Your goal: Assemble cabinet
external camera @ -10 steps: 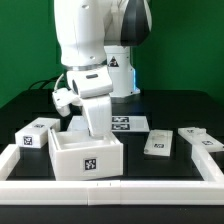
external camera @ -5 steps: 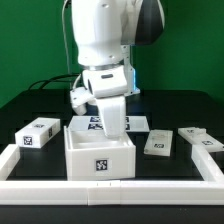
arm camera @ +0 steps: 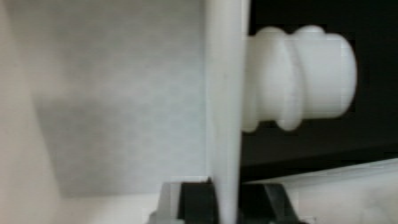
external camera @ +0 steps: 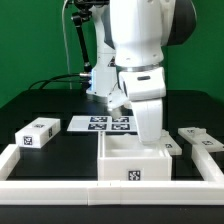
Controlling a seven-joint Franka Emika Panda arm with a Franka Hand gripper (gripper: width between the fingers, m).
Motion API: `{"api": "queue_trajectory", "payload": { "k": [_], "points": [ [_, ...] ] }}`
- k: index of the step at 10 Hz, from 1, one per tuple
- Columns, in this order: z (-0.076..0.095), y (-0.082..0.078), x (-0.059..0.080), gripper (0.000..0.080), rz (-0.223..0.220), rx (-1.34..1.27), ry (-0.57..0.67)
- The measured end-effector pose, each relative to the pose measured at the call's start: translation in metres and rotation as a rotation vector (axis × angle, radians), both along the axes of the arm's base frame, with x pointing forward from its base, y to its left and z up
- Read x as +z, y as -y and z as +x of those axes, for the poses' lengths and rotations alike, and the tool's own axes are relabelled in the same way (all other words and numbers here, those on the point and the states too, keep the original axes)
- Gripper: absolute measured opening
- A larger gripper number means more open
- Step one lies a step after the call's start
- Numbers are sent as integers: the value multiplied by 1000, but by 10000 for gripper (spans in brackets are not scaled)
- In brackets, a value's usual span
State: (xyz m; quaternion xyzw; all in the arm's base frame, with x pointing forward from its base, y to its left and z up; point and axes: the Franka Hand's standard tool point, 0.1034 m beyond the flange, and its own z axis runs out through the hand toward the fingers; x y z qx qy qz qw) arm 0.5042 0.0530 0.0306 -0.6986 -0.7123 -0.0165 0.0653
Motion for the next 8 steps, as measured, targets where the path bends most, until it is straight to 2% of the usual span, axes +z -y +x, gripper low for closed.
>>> {"api": "queue_trajectory", "payload": {
  "k": [4, 8],
  "points": [
    [-2, 3, -1, 41, -1, -5, -3],
    [7, -35, -3, 41, 15, 25, 7]
  ]
}}
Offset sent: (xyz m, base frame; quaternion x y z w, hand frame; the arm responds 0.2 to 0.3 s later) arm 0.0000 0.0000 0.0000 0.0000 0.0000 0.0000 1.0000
